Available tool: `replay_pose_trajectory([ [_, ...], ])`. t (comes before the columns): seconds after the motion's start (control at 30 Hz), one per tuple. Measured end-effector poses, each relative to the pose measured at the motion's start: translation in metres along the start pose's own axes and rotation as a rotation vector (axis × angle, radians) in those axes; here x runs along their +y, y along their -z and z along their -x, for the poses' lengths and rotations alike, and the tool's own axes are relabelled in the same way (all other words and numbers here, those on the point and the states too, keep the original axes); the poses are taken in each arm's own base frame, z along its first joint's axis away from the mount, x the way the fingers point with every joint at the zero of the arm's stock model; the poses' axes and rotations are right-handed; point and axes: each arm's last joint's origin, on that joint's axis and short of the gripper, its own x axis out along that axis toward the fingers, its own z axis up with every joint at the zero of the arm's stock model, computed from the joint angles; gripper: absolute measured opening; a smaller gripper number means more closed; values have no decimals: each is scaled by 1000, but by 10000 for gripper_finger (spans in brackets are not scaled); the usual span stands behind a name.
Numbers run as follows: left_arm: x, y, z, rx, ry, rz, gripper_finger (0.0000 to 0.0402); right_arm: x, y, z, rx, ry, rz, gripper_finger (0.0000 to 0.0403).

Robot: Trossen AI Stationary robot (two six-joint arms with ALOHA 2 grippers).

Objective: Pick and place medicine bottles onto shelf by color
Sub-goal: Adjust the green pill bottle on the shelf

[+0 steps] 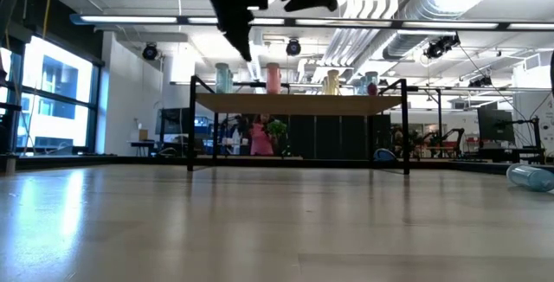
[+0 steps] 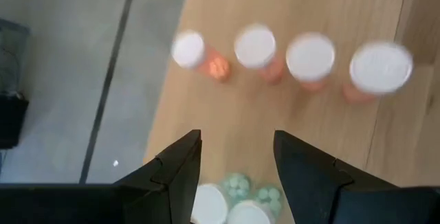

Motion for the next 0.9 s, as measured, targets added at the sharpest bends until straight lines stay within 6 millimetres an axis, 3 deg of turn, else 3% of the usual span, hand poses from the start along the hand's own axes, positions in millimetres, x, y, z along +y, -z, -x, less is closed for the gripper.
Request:
replay_pose_trajectory([
  [0.27,4,-1,44,-134,35,27,172,2,3,28,47,-7,7,172],
  [0.5,2,13,83,-278,261,102,172,19,10,27,112,-49,39,172],
  [0.9,-42,72,79,-396,330,162,172,39,26,27,267,-37,68,172],
])
